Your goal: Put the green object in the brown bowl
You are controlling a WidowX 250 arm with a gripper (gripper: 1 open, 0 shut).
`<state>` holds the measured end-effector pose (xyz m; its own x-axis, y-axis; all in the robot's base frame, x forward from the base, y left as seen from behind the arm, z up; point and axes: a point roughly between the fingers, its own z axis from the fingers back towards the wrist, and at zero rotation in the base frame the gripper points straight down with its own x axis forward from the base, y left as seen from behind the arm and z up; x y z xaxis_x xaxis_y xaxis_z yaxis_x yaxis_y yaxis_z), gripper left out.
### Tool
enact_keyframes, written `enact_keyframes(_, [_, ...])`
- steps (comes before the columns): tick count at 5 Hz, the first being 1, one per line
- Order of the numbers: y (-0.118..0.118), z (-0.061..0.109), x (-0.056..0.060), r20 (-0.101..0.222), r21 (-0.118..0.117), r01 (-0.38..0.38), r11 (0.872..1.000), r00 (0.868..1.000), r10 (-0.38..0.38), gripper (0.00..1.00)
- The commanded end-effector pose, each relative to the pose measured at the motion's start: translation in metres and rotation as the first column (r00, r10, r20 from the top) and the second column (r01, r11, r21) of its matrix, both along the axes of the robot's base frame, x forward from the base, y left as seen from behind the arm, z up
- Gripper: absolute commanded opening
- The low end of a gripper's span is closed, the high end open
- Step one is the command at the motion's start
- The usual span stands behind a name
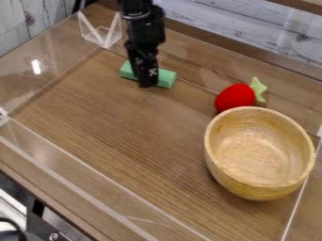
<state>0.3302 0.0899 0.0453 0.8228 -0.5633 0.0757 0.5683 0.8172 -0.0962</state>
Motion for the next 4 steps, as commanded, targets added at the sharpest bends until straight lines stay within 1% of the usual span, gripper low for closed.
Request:
enact_keyframes(1, [-0.005, 0.012, 0.002, 0.058, 0.014, -0.024, 1.000, 0.998, 0.023, 0.00])
enact_keyframes(2, [-0.008, 0.006, -0.004, 0.055, 0.016, -0.062, 0.998, 0.997, 0.061, 0.00])
enact_keyframes(3, [0.000, 0.017, -0.004, 0.053, -0.009, -0.080, 0.997, 0.995, 0.080, 0.00])
enact_keyframes(4, [0.011, 0.025, -0.004, 0.044, -0.038, -0.094, 0.995, 0.994, 0.095, 0.00])
